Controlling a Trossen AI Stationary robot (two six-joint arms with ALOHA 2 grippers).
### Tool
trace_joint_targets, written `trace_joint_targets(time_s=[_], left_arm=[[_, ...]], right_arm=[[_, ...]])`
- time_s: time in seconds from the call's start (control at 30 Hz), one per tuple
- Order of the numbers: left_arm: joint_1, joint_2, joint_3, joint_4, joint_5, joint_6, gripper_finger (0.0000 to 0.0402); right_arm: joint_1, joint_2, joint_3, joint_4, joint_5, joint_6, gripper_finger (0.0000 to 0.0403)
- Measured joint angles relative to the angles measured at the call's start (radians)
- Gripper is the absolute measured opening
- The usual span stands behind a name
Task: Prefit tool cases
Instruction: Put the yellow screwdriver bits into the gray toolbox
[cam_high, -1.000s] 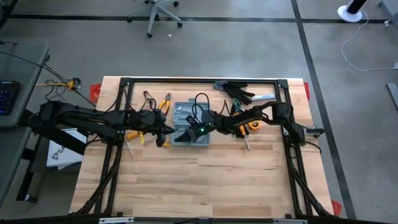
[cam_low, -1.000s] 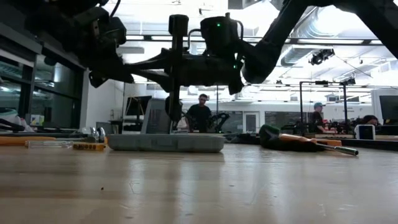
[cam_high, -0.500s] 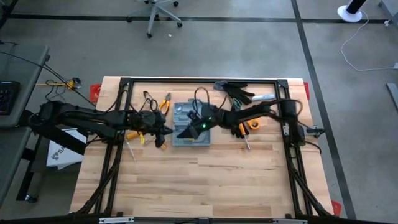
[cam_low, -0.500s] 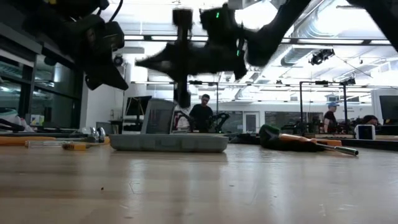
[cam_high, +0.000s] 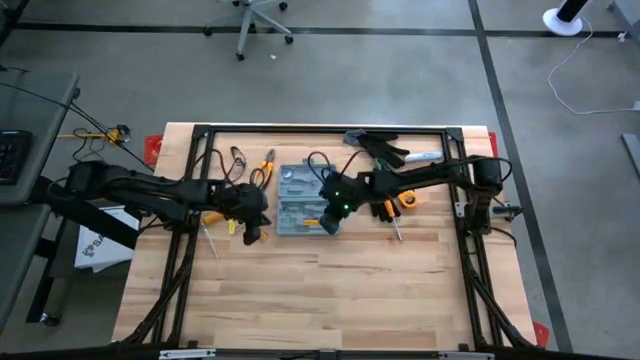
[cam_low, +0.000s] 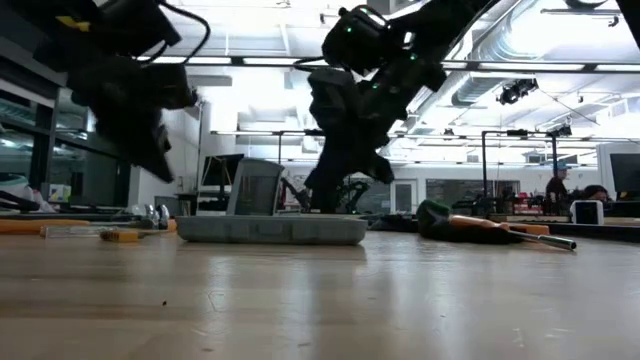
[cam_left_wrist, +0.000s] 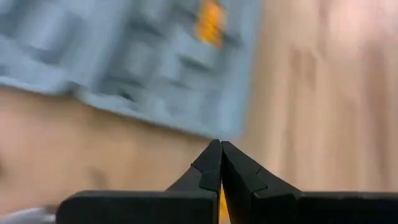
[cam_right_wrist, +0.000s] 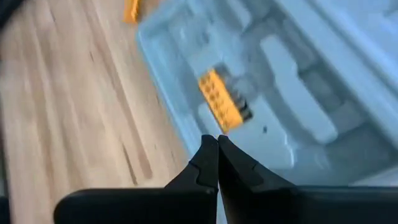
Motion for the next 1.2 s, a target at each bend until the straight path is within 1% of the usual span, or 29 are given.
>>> trace_joint_targets(time_s=[0.07,0.1,0.13,0.2,0.27,0.33,0.47,0.53,0.6,0.7,0.8,0.9,1.1,1.2], left_arm=[[-0.002,0.009,0.000,0.004,0.088,0.057,0.0002],[-0.002,0.010,0.000,0.017,0.124,0.064,0.0005],[0.004,0.009,0.000,0.039,0.157,0.060,0.0009],[0.018,0.009,0.000,0.099,0.211,0.004,0.0018],[0.042,0.009,0.000,0.181,0.269,-0.118,0.0029],[0.074,0.009,0.000,0.278,0.340,-0.260,0.0037],[0.133,0.009,0.000,0.552,0.510,-0.487,0.0048],[0.158,0.009,0.000,0.697,0.587,-0.577,0.0051],[0.180,0.009,0.000,0.838,0.642,-0.658,0.0054],[0.203,0.009,0.000,1.000,0.674,-0.742,0.0057],[0.220,0.008,0.000,1.123,0.679,-0.792,0.0062],[0.234,0.009,-0.001,1.186,0.676,-0.819,0.0065],[0.254,0.009,-0.001,1.345,0.664,-0.881,0.0065],[0.260,0.009,-0.001,1.378,0.652,-0.893,0.0065]], right_arm=[[0.014,0.001,0.000,-0.007,-0.006,-0.016,0.0000],[0.020,0.002,-0.001,0.022,-0.023,-0.016,0.0000],[0.025,0.002,-0.001,0.074,-0.056,-0.012,0.0000],[0.028,-0.001,-0.001,0.237,-0.147,0.021,0.0000],[0.028,-0.002,0.000,0.440,-0.249,0.087,0.0000],[0.018,-0.002,0.000,0.629,-0.309,0.159,0.0000],[-0.020,-0.003,0.001,0.934,-0.344,0.303,0.0000],[-0.039,-0.003,0.001,1.054,-0.385,0.361,0.0000],[-0.053,-0.004,0.001,1.150,-0.427,0.416,0.0000],[-0.065,-0.004,0.001,1.263,-0.476,0.480,0.0000],[-0.069,-0.004,0.001,1.334,-0.508,0.511,0.0000],[-0.071,-0.004,0.001,1.365,-0.517,0.522,0.0000],[-0.070,-0.004,0.001,1.370,-0.531,0.539,0.0000],[-0.070,-0.004,0.001,1.378,-0.544,0.543,0.0000]])
